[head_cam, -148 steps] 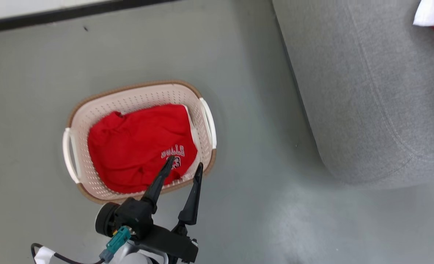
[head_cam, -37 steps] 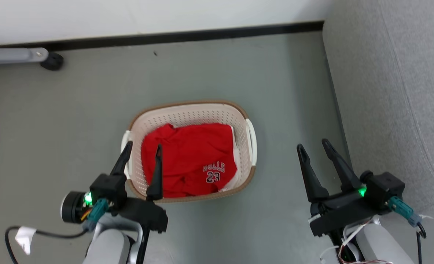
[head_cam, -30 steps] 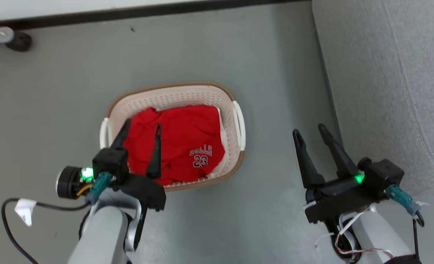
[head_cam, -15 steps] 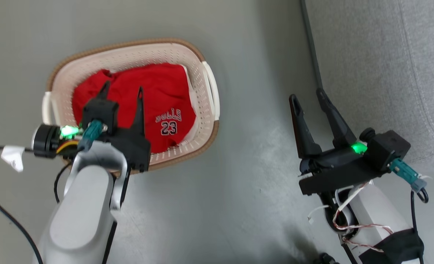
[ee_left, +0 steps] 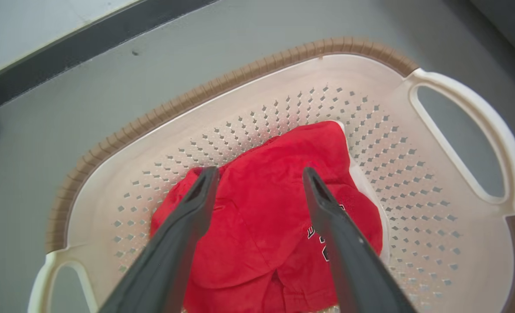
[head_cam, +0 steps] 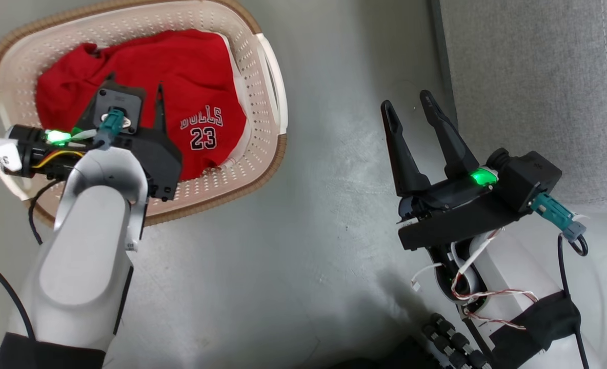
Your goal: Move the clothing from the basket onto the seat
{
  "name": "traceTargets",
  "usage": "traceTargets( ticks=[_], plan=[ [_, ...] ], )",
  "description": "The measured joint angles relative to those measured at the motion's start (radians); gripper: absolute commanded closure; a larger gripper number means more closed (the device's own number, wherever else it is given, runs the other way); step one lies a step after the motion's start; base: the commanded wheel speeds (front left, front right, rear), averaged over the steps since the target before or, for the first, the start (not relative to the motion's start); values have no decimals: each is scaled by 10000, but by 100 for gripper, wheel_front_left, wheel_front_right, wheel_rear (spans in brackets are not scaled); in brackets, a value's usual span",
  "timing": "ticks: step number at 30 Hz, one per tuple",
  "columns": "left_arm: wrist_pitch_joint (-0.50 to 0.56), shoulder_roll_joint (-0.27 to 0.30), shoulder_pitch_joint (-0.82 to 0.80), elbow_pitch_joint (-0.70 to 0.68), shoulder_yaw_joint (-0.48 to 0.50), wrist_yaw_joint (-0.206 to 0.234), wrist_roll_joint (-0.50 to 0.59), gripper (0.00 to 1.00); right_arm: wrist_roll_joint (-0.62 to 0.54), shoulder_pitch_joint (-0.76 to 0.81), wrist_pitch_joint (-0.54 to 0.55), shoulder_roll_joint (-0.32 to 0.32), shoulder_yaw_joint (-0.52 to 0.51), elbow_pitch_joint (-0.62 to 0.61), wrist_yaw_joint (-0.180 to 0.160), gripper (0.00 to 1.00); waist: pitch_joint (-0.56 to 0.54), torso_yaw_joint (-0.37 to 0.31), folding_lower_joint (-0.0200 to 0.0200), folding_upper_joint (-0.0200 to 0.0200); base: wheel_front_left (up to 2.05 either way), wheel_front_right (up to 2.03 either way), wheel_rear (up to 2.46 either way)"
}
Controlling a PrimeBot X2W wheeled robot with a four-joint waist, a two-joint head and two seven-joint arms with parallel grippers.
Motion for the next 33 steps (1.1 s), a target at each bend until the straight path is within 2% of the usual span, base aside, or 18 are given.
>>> traceTargets(
  ticks=[14, 33],
  plan=[
    [803, 10, -942, 1011, 155, 190, 525, 0, 585, -342, 0, 2, 625, 90, -267, 0, 588, -424, -1, -1, 0, 0, 0],
    [1208, 376, -1880, 1310, 451, 272, 876, 0, 1041, -704, 0, 0, 1101, -38, -500, 0, 1572, -791, -1, -2, 0, 0, 0]
  ],
)
